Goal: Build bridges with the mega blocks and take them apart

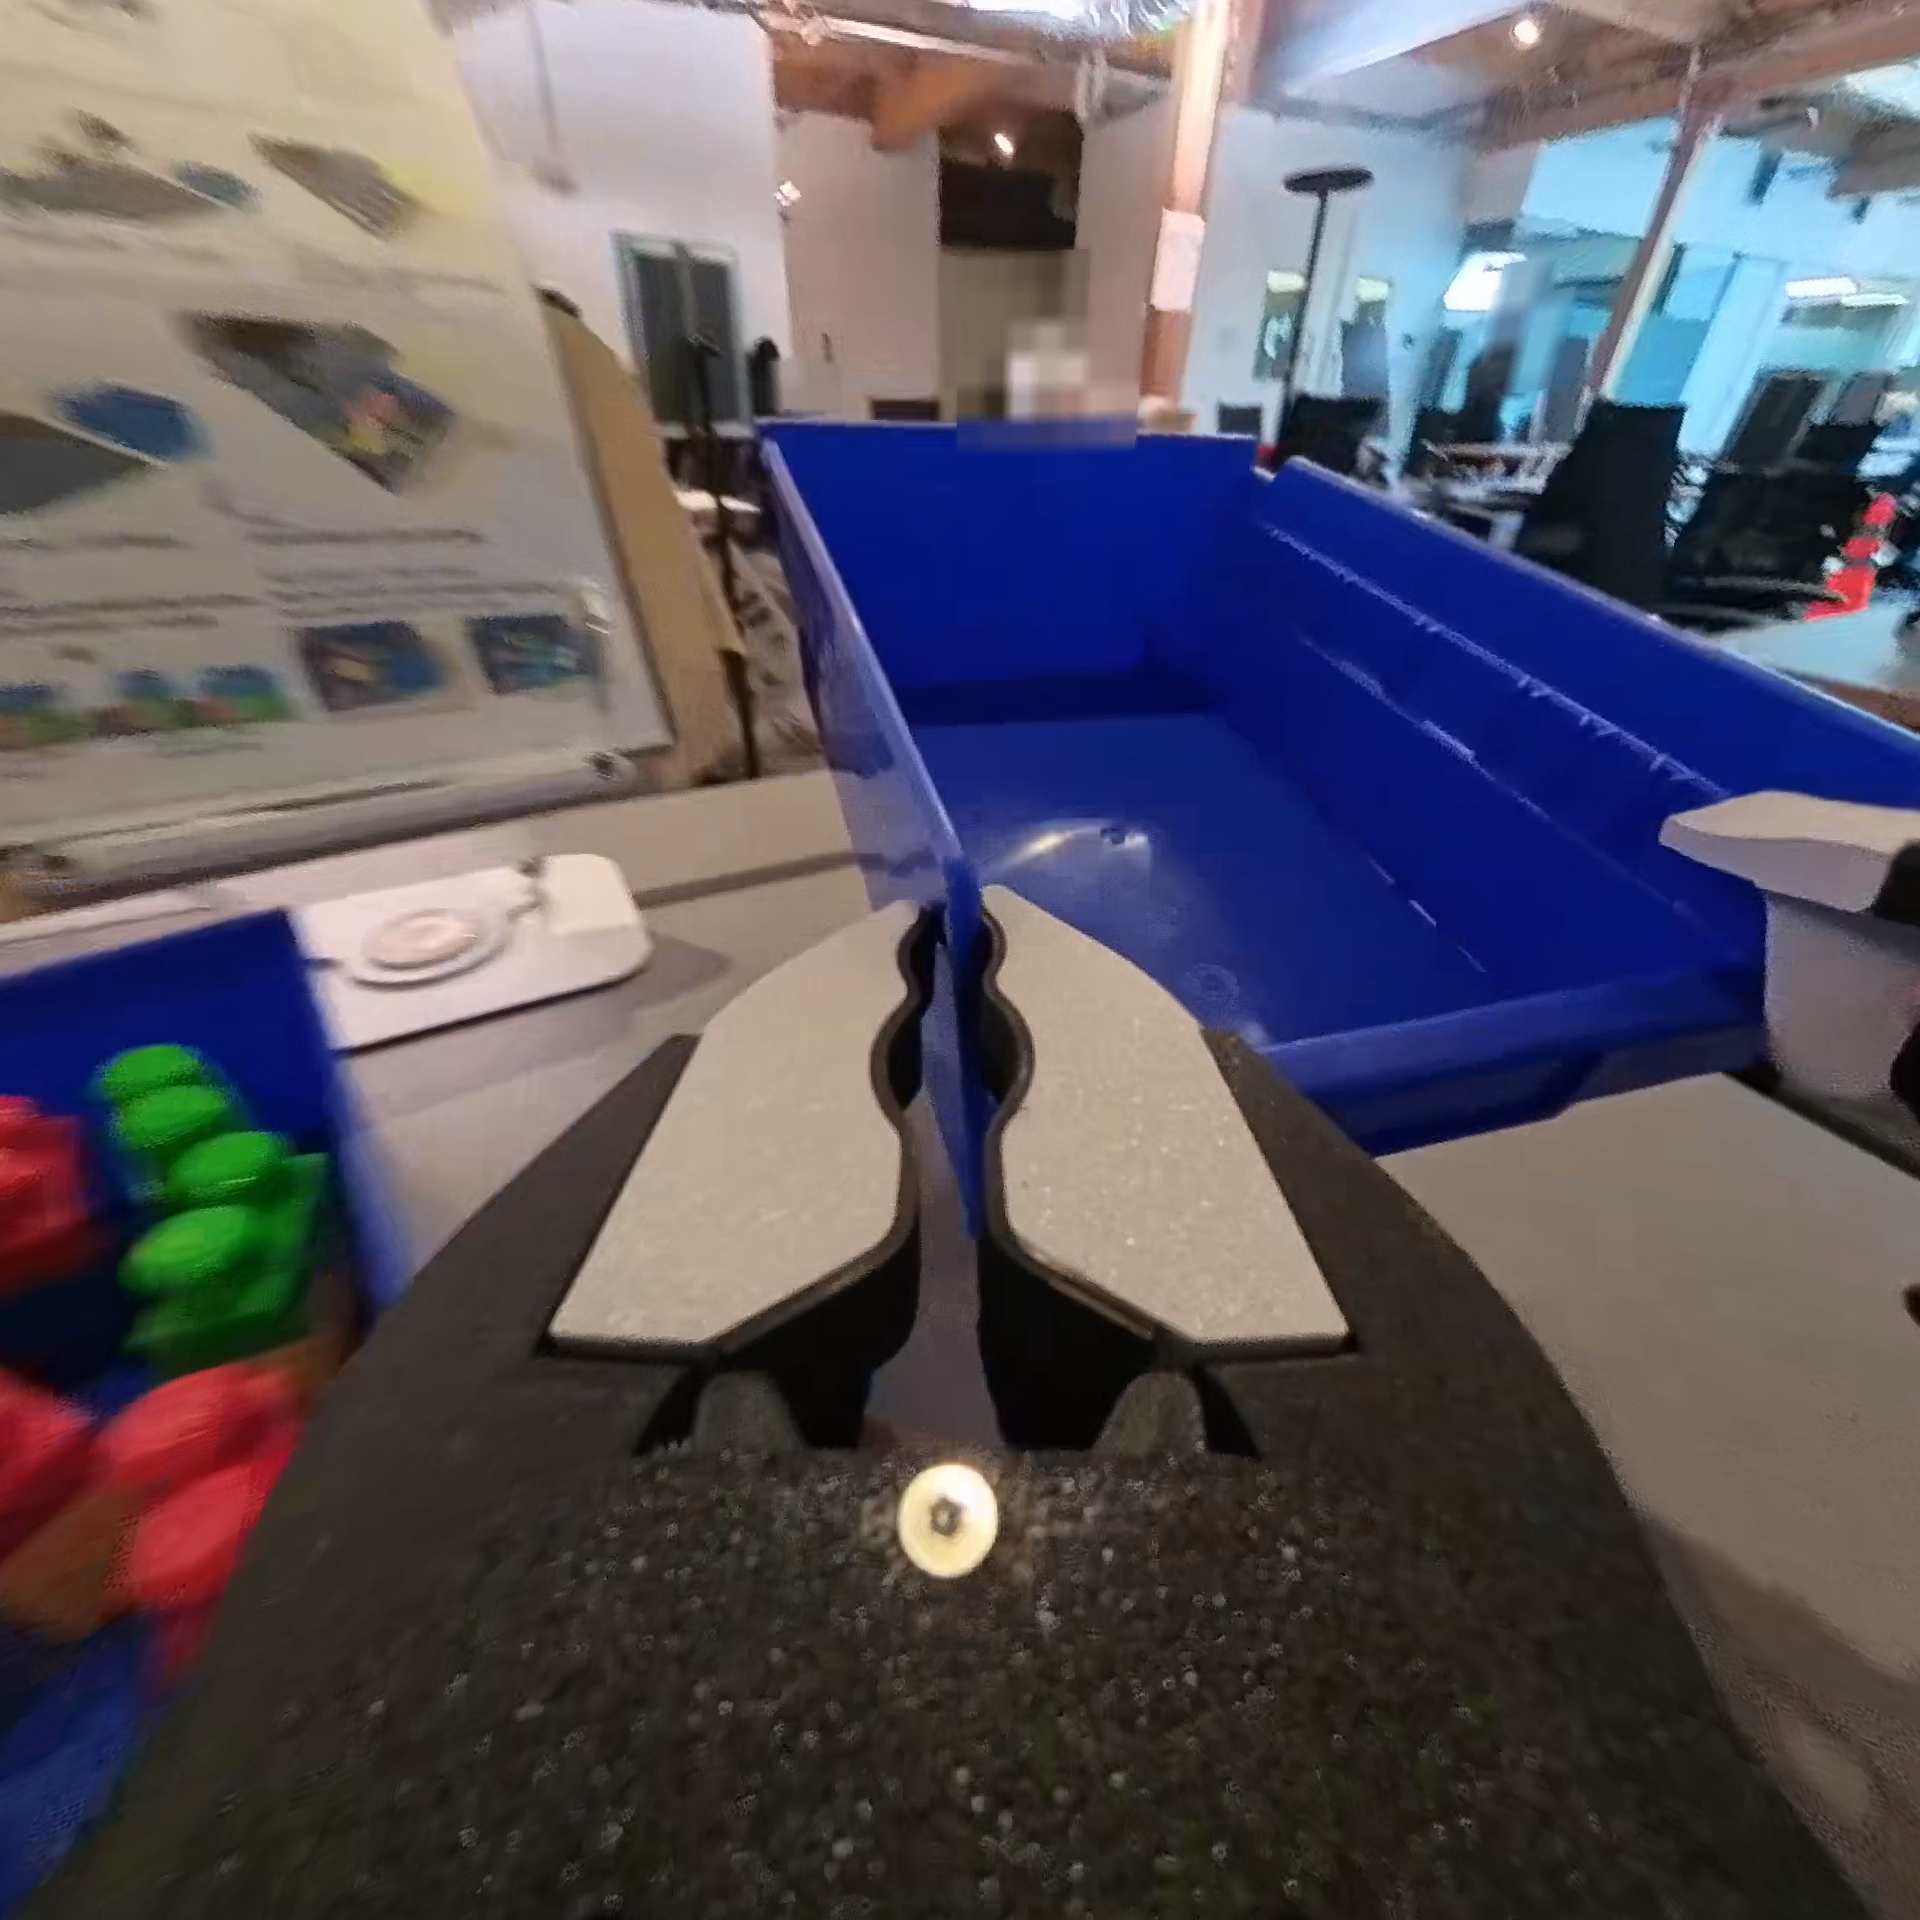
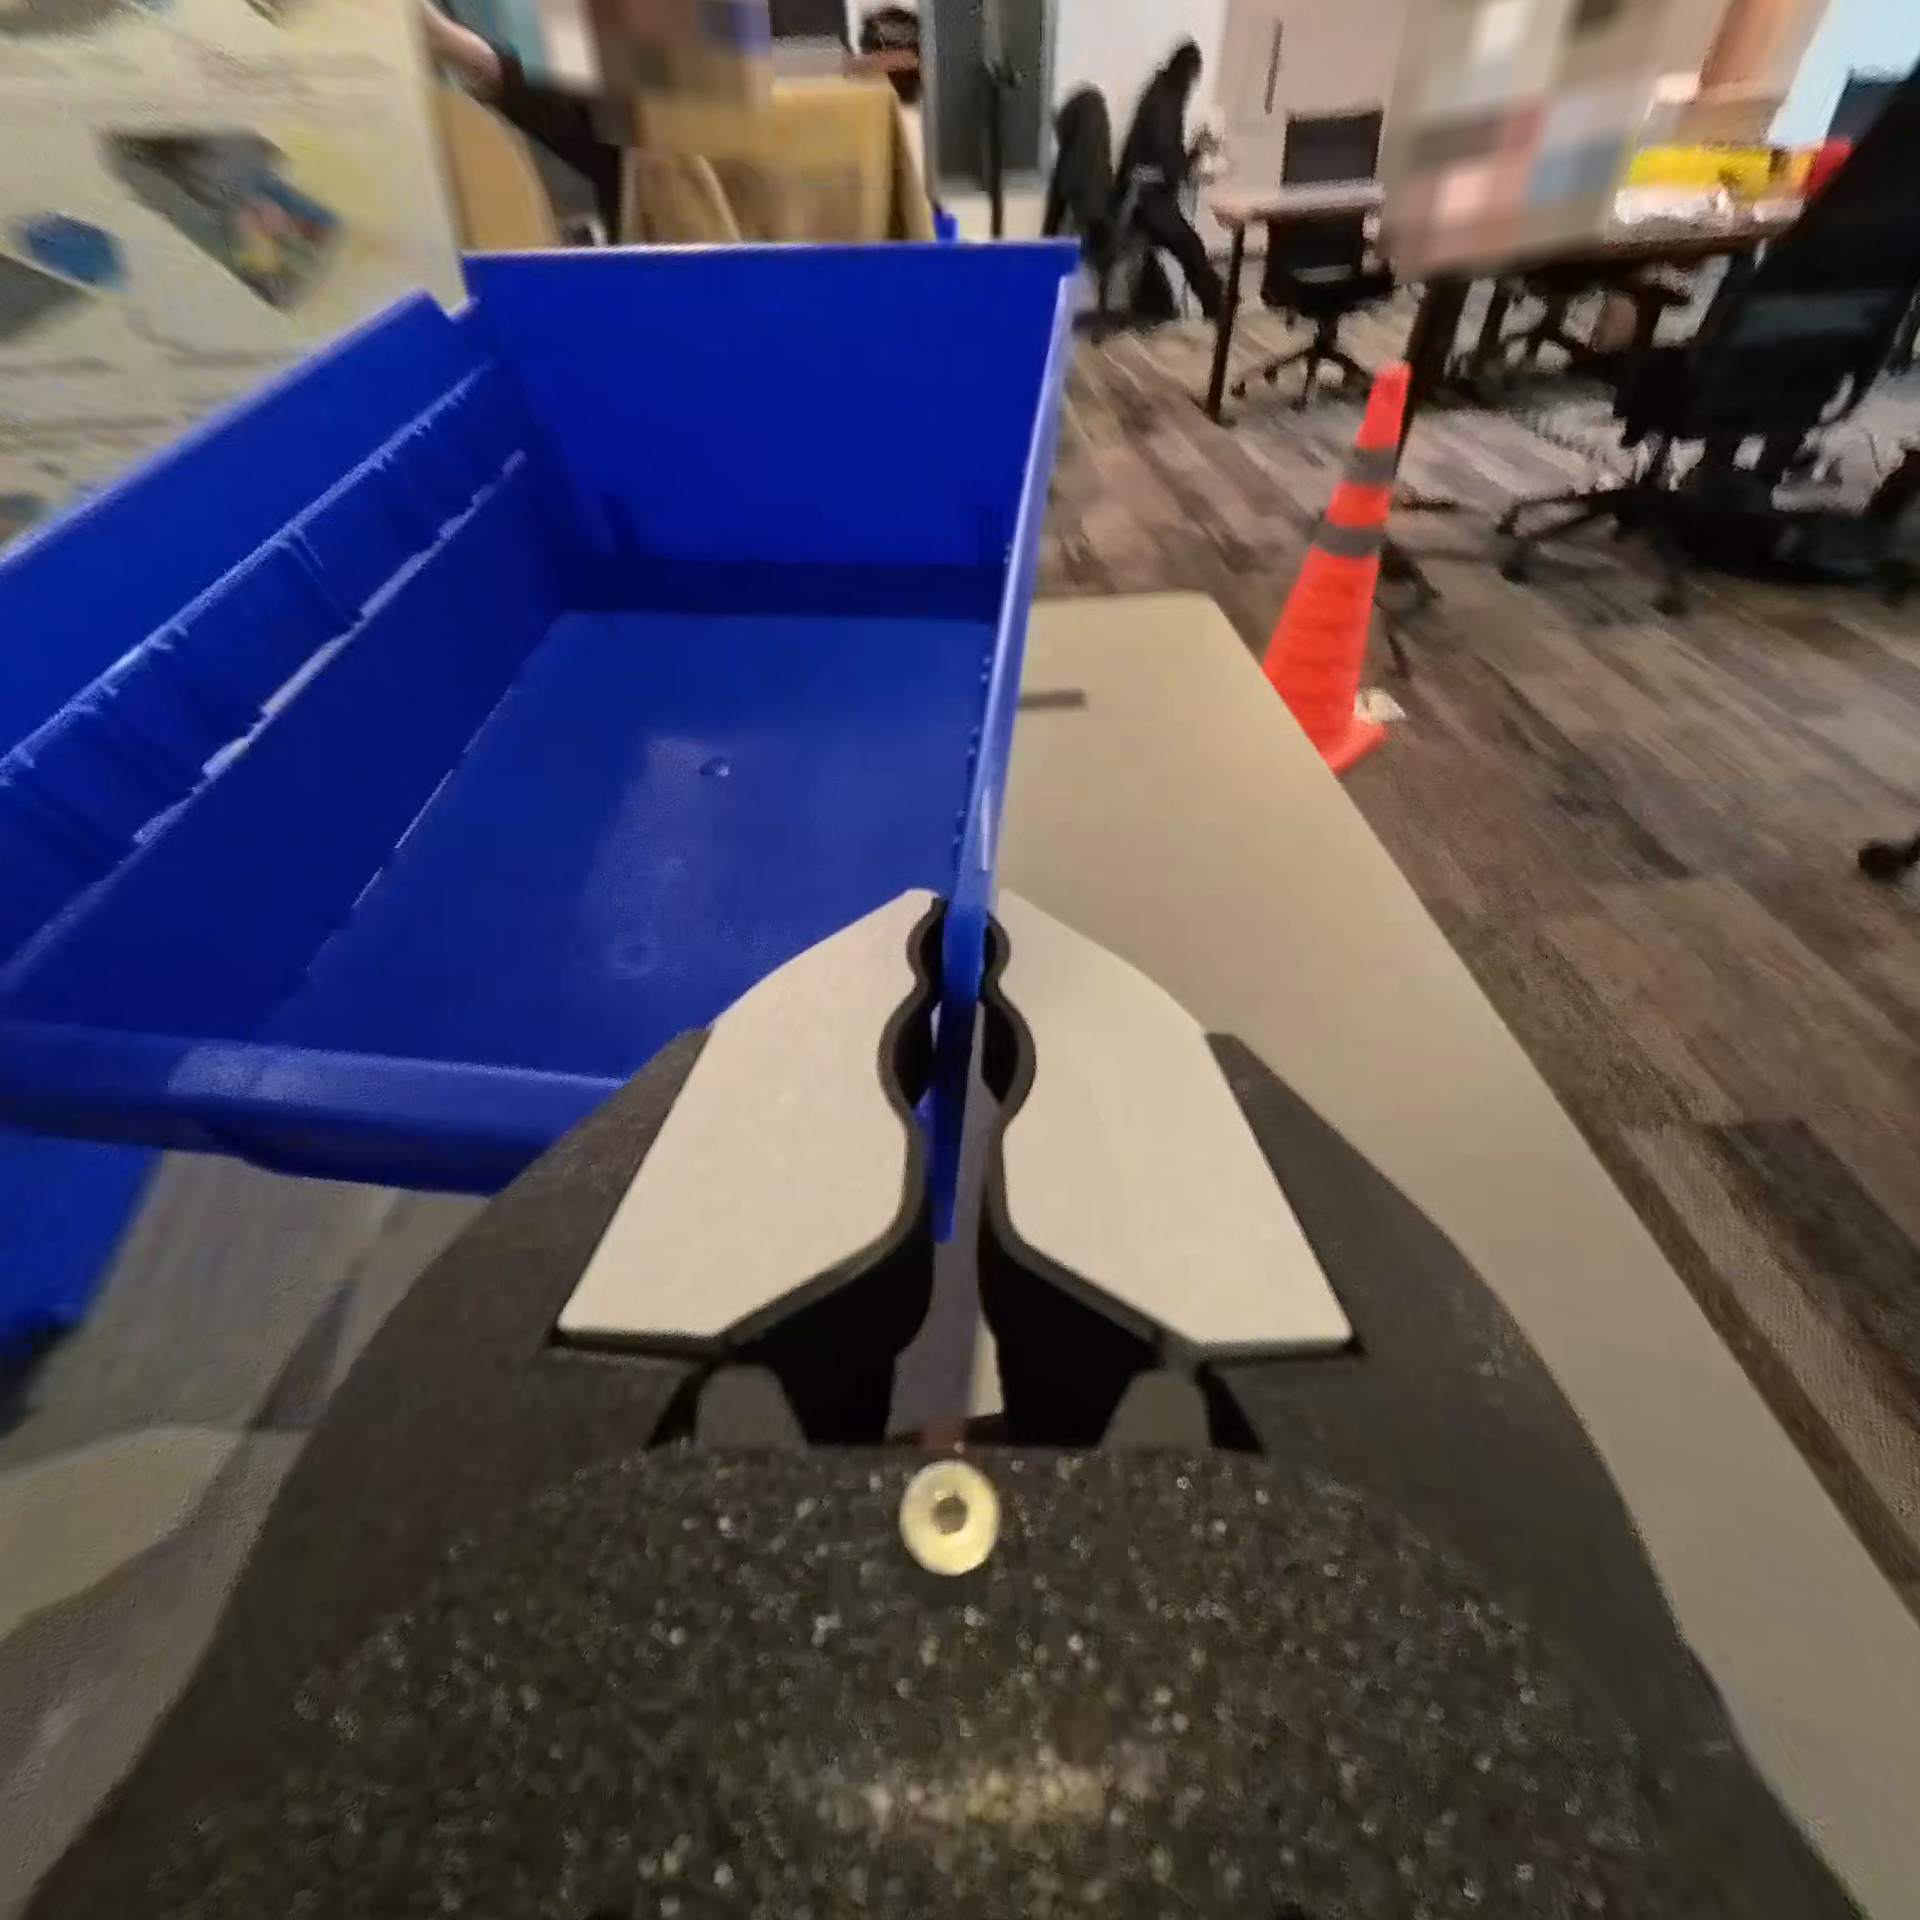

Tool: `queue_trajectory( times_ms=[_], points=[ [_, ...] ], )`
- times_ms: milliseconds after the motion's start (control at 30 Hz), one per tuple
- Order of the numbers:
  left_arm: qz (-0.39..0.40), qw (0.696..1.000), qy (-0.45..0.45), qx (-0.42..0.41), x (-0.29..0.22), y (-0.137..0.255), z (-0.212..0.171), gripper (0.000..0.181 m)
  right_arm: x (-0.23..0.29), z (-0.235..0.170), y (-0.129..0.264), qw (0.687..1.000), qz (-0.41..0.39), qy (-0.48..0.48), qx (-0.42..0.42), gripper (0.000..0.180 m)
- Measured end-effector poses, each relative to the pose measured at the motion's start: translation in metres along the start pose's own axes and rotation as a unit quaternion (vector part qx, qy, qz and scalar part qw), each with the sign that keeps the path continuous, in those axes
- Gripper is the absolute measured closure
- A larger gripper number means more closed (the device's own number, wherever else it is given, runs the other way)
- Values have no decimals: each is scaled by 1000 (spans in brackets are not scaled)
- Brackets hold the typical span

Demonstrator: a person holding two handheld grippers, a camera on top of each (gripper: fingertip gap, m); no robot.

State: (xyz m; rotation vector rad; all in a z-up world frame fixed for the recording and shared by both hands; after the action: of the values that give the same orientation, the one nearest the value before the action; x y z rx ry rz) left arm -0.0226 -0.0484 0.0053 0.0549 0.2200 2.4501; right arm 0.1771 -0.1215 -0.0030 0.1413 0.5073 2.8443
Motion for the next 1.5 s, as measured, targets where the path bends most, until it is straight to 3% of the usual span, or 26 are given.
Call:
queue_trajectory(
  times_ms=[267, 467, 533, 600, 667, 733, 800, 867, 933, 1000, 1067, 1133, 1267, 1300, 1333, 1367, 1500],
  points=[
    [-40, 993, -46, 97, -70, -67, -68, 173, -91, -71, -53, 993, 16, -54, 99, 176],
    [-77, 978, -84, 172, -99, -82, -105, 168, -124, -84, -66, 990, -4, -43, 134, 176],
    [-99, 976, -87, 172, -101, -79, -105, 164, -125, -88, -67, 989, 15, -59, 133, 176],
    [-153, 969, -72, 178, -103, -67, -101, 137, -127, -87, -67, 990, 0, -43, 132, 173],
    [-189, 965, -62, 169, -93, -36, -88, 110, -130, -84, -59, 989, -40, -21, 139, 142],
    [-185, 970, -64, 142, -62, 9, -70, 110, -128, -68, -30, 990, -93, -10, 106, 137],
    [-93, 986, -76, 116, -1, 54, -54, 119, -95, -41, 9, 995, -96, 14, 18, 143],
    [25, 992, -74, 94, 77, 98, -44, 124, -27, -27, 32, 998, -32, 51, -33, 144],
    [154, 982, -58, 94, 158, 139, -48, 127, 65, -36, 33, 993, 103, 61, -10, 141],
    [237, 966, -11, 101, 220, 168, -65, 128, 160, -59, 26, 966, 253, 42, 35, 142],
    [244, 959, 54, 134, 254, 171, -91, 126, 226, -83, 7, 949, 299, 55, 87, 146],
    [221, 957, 91, 166, 267, 160, -114, 121, 267, -91, -16, 950, 293, 67, 90, 145],
    [221, 955, 70, 183, 276, 135, -130, 125, 298, -97, -55, 966, 226, 84, 96, 143],
    [211, 956, 69, 191, 276, 130, -131, 133, 303, -99, -63, 967, 219, 83, 103, 147],
    [190, 960, 77, 193, 274, 126, -130, 162, 308, -103, -70, 965, 221, 78, 115, 164],
    [188, 958, 80, 201, 274, 123, -129, 172, 308, -103, -76, 969, 204, 71, 117, 174],
    [191, 958, 57, 207, 278, 123, -127, 175, 313, -98, -76, 978, 181, 65, 80, 175]
  ],
)
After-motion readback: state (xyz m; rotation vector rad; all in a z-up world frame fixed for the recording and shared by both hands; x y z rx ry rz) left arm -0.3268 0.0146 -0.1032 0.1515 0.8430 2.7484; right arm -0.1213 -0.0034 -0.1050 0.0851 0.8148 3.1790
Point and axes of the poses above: each gripper's, where its closed fingertips meet, y back along the fingers, z out of its top, x = y × z across the jaws, the point moved 4 cm from there along y, back along the fingers, and after that the axes turned 8 degrees about x, right-handed, at the moved point
